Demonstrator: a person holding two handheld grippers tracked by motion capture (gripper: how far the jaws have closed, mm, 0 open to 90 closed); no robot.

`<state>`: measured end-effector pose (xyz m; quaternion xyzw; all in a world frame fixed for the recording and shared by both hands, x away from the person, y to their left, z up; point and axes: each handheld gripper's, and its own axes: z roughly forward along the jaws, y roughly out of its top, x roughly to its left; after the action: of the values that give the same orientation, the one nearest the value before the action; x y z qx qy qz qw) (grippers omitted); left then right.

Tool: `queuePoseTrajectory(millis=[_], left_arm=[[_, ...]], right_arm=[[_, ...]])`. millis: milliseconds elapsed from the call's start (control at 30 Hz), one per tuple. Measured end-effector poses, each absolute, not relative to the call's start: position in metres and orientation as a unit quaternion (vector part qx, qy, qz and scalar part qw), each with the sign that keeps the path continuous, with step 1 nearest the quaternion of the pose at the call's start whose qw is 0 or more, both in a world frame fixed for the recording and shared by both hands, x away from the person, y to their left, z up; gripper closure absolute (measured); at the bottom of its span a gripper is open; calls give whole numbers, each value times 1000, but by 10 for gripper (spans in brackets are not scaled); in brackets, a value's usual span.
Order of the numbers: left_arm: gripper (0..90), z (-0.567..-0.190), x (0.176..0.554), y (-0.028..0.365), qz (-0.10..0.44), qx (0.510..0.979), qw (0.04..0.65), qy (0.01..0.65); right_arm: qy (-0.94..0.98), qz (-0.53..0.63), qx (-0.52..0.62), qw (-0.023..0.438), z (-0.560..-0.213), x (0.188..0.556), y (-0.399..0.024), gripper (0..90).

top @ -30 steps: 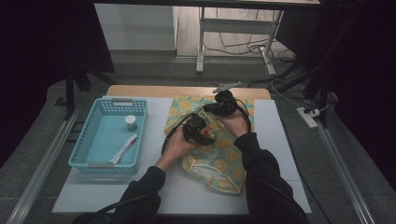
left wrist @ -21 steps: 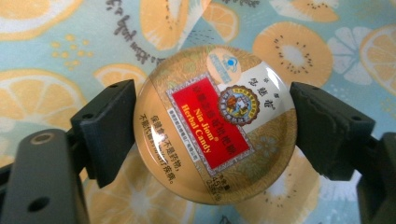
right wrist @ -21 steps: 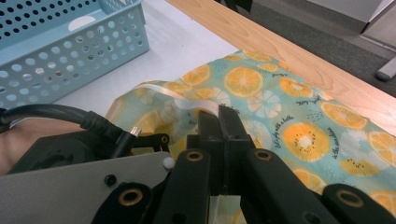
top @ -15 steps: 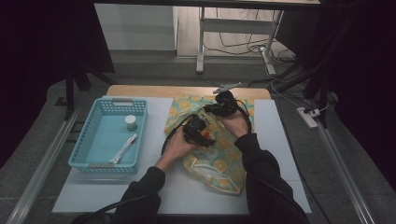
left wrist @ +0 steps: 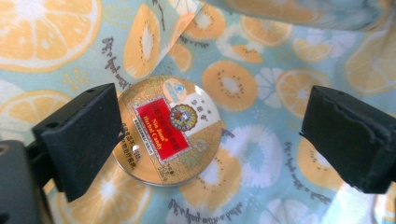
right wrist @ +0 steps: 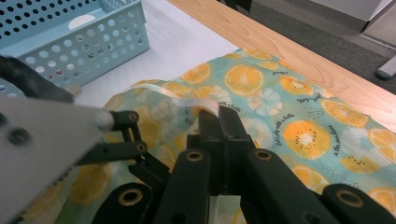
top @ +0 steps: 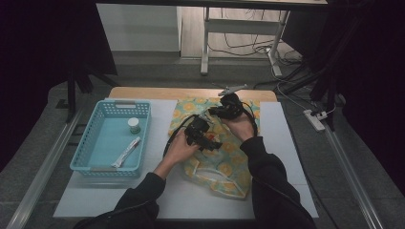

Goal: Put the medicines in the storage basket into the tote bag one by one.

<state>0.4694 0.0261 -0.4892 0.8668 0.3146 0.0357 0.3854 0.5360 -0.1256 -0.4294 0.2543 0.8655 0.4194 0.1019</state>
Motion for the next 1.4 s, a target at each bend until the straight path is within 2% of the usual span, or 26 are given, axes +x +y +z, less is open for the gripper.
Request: queuePoseTrajectory(millis=[467,733,967,1400], left_arm=[[41,-473,457,55,10,860,411,304],[7,-468,448,73,5,857,417,302],[10,-464,440,90,-11,837,442,321],[35,-450,424,126,6,836,438,332]], right_arm=[[867,417,252,102,-430,534,-127,900],[869,415,250,103,-429,532,-127,900],[870,412,248,104,-430,532,-127,900],[870,412,251,104,-432,531,-130,900]])
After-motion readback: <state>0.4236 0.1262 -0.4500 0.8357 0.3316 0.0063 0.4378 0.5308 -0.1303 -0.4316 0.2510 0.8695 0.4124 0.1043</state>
